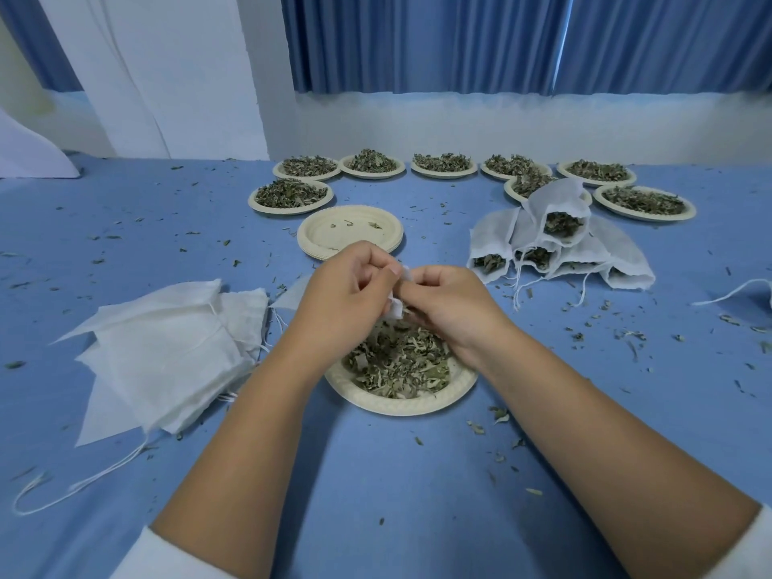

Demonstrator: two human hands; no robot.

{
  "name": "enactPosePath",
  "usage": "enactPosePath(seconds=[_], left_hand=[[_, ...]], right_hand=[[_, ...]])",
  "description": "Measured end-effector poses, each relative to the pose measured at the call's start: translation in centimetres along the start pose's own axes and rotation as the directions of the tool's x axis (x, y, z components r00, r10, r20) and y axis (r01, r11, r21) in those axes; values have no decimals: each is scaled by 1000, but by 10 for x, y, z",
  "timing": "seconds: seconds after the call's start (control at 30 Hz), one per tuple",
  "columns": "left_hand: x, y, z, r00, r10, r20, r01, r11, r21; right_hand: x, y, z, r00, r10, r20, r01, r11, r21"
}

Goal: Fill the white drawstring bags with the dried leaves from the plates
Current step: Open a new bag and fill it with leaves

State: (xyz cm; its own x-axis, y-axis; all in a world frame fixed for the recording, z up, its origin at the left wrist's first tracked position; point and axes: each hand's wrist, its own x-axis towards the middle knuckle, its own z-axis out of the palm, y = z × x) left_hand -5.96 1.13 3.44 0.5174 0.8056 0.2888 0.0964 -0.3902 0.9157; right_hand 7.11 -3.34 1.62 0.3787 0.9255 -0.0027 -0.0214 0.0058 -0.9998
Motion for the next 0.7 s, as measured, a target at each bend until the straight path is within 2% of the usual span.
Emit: enactPosePath(seconds=[0.07,0.13,0.23,0.33,0.4,0.5,0.6,0.63,0.7], left_hand=[[-1,-1,3,998,39,42,-43,995,88],[0,-4,6,997,75,26,-79,969,233],[3,-10,6,988,109,-107,-70,944,322],[6,-13,0,963,106,-247,-25,950,310],[10,-15,-4,944,79,-320,13,961,275],[11,-14,-5,931,48,-362,42,970,238],[11,-13,-6,928,8,-371,71,978,197],[11,-13,-7,929,-8,-370,78,982,174],[11,-12,-8,928,-26,-373,88,985,151]], right_hand=[[0,1,1,998,-38,-55,32,994,-102],[-1,2,4,993,-80,-82,58,968,-243],[-2,-2,5,995,-96,17,96,945,-311],[-5,-13,0,981,-13,194,83,929,-361],[-6,-17,-5,973,26,230,84,887,-455],[-6,-20,-10,961,32,275,133,818,-560],[-9,-20,-15,912,44,408,207,810,-549],[-9,-20,-16,905,42,424,236,780,-580],[-8,-18,-17,904,36,426,300,656,-692]])
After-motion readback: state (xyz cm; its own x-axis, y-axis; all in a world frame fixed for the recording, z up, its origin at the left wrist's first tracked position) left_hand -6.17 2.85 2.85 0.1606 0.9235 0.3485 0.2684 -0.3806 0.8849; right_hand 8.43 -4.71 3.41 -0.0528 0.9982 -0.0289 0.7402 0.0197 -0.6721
